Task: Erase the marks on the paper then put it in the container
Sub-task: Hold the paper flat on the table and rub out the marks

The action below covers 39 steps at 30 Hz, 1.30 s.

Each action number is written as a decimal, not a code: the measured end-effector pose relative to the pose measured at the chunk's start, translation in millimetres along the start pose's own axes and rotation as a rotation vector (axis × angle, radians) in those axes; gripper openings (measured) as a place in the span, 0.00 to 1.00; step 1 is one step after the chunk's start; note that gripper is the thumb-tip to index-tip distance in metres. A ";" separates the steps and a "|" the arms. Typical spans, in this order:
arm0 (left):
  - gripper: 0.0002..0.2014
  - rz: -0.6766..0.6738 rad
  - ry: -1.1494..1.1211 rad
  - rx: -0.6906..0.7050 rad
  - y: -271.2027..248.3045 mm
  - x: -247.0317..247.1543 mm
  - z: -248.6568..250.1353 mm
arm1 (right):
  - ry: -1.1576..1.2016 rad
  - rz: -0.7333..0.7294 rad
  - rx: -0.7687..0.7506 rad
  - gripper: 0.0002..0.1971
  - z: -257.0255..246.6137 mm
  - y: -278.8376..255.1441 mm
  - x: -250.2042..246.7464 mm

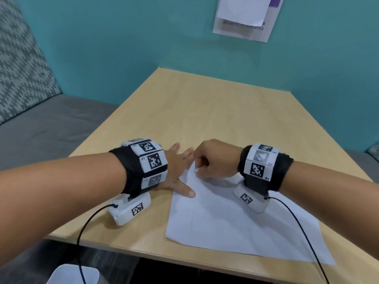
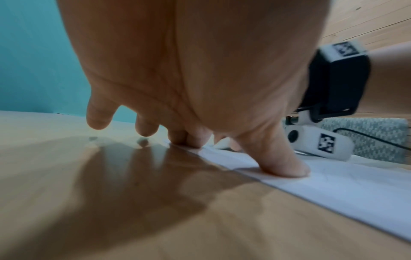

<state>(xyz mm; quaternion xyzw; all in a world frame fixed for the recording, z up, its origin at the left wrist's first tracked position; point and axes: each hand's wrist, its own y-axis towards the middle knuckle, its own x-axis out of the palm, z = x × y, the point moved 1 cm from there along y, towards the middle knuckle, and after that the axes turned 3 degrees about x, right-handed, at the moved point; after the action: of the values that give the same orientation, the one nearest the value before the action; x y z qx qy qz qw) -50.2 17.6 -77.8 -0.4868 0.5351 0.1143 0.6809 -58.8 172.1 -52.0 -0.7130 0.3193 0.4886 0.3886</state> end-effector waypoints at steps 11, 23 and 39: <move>0.53 0.003 0.010 0.008 1.9 0.2 -1.8 | 0.015 -0.052 -0.033 0.05 -7.0 -4.6 6.3; 0.57 -0.007 0.056 -0.010 5.2 1.6 -3.6 | -0.020 0.026 0.096 0.04 19.2 -2.0 -7.7; 0.57 -0.004 0.042 -0.007 4.4 1.6 -4.4 | -0.023 -0.032 0.021 0.05 6.8 -8.3 2.7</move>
<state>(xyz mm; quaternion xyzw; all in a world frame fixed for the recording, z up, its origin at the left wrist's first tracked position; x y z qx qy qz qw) -55.3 15.8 -81.3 -0.4925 0.5481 0.1046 0.6679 -54.1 181.8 -54.0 -0.7081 0.3085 0.4871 0.4077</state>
